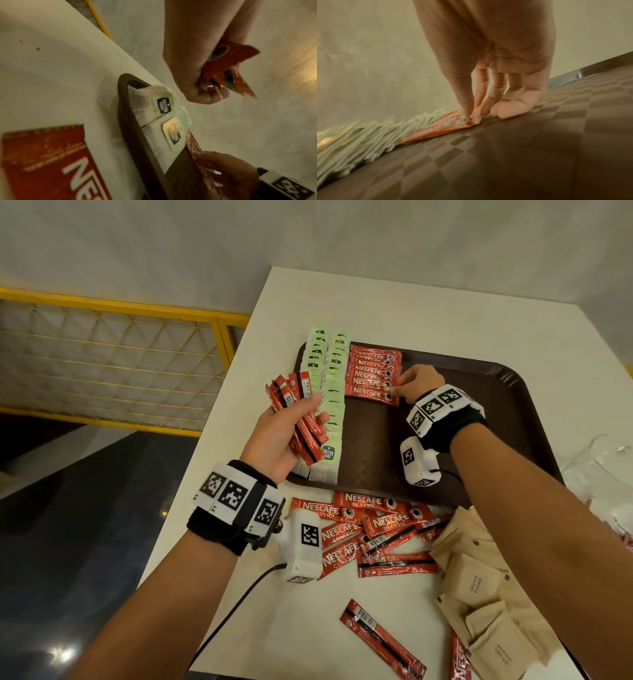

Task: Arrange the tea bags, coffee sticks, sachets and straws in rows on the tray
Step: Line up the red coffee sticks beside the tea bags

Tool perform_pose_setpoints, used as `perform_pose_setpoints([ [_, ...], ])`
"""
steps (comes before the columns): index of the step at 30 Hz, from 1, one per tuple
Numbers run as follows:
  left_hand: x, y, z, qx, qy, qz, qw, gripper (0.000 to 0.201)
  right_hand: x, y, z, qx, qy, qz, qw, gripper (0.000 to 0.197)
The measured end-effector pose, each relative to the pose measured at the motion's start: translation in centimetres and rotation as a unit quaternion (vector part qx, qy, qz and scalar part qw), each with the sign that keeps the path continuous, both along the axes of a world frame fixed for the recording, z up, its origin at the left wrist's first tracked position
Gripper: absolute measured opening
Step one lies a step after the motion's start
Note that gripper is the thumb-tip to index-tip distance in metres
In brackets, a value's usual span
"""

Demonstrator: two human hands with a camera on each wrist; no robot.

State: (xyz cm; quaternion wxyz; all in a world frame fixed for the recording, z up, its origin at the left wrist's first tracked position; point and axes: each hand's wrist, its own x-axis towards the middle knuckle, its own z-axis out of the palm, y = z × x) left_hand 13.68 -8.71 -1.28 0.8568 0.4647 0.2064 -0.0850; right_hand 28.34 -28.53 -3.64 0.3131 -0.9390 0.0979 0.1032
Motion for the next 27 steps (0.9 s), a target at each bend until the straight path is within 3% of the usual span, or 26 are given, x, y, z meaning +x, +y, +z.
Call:
perform_pose_setpoints([
  [7,-0.3,0.0,-0.3,0.021,-0.003,-0.035,0.999,0.04,-1.2,-0.1,1.0,0.025,-0.062,-0.015,0.998,0.024],
  [10,-0.4,-0.1,-0.2,0.065,-0.02,-0.06,0.996,0.038,-3.2,1.1,3.5,0.124,-0.061,0.053,0.989,0.03],
  [13,-0.3,-0.5,0.0,0.102,-0.032,-0.082,0.991,0.039,-6.4,3.0,5.9,0.268,0.021,0.184,0.945,0.021],
  [16,-0.5,-0.7,0.3,0.088,-0.063,-0.083,0.991,0.033,-8.5,4.3,6.7,0.29,0.046,0.287,0.912,0.012],
  [18,-0.8,-0.5,0.4,0.076,-0.075,-0.071,0.992,0.033,-9.0,4.4,6.8,0.324,0.014,0.281,0.903,0.003],
  [22,-1.0,0.7,0.3,0.033,-0.054,-0.025,0.998,0.04,-9.4,2.6,6.5,0.44,-0.037,0.253,0.861,0.017],
  [27,-1.1,1.2,0.5,0.023,-0.04,-0.023,0.999,0.029,-10.5,1.5,5.7,0.408,-0.092,0.308,0.855,0.018],
])
